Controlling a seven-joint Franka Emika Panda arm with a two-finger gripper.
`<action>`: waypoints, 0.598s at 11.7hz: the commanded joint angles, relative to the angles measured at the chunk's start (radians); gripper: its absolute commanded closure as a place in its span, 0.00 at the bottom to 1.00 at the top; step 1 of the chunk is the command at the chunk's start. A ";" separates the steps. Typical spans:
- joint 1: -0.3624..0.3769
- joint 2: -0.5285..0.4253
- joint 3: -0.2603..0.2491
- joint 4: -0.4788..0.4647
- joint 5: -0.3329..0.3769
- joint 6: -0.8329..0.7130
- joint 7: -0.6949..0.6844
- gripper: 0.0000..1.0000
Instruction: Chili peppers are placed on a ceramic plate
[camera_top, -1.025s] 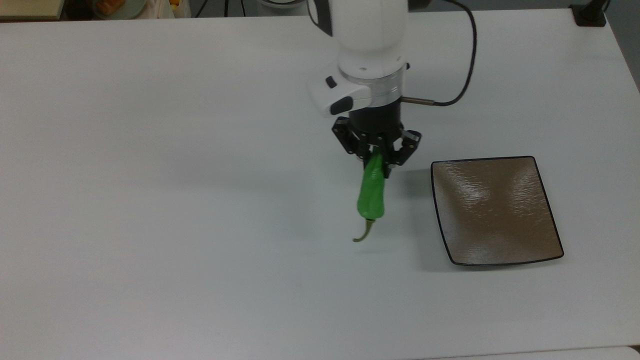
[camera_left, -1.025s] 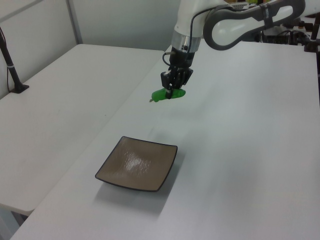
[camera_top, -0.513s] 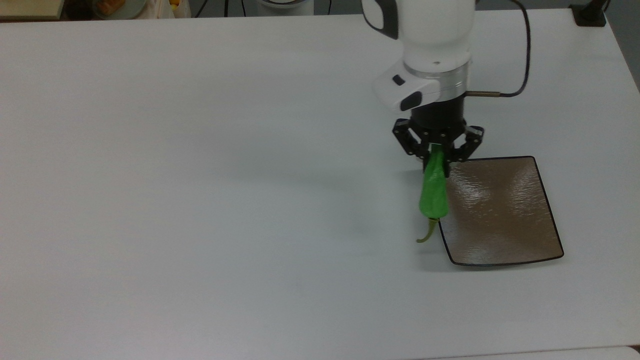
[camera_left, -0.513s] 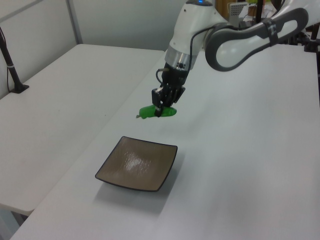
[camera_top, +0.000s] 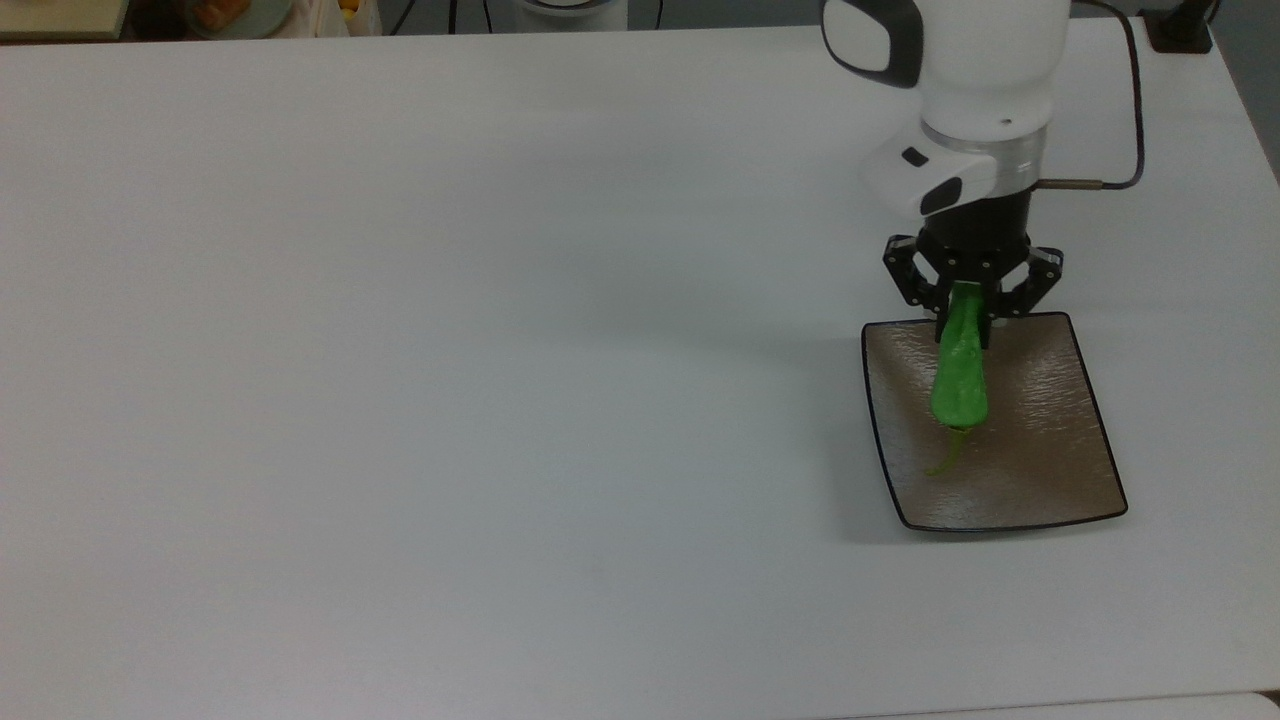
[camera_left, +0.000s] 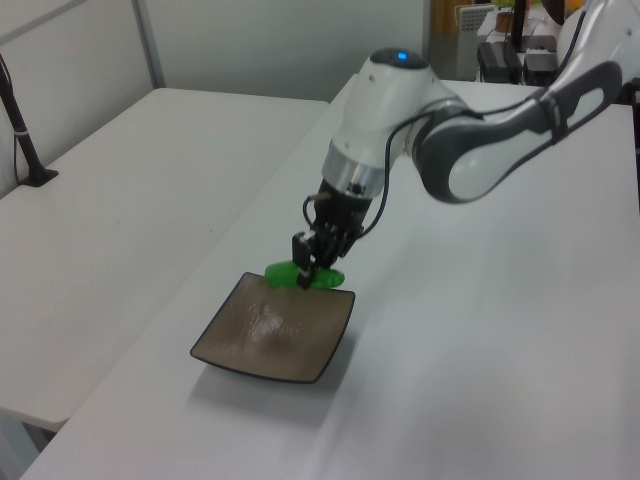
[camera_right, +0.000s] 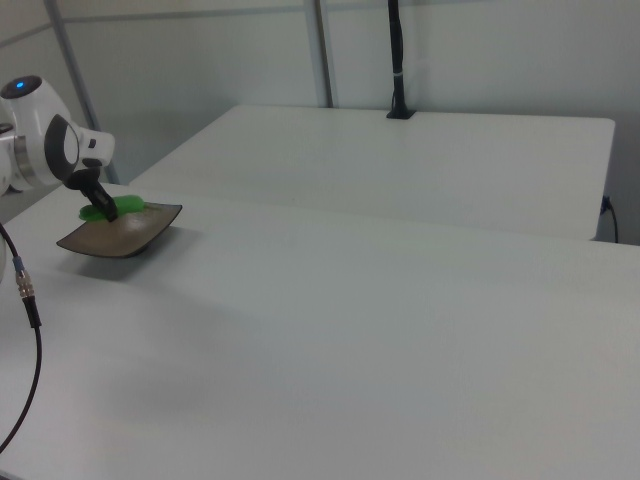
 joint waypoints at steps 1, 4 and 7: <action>0.011 0.040 0.001 0.037 -0.030 0.059 0.090 0.00; 0.005 0.030 0.004 0.038 -0.031 0.050 0.083 0.00; -0.004 0.005 0.007 0.026 -0.035 -0.046 -0.015 0.00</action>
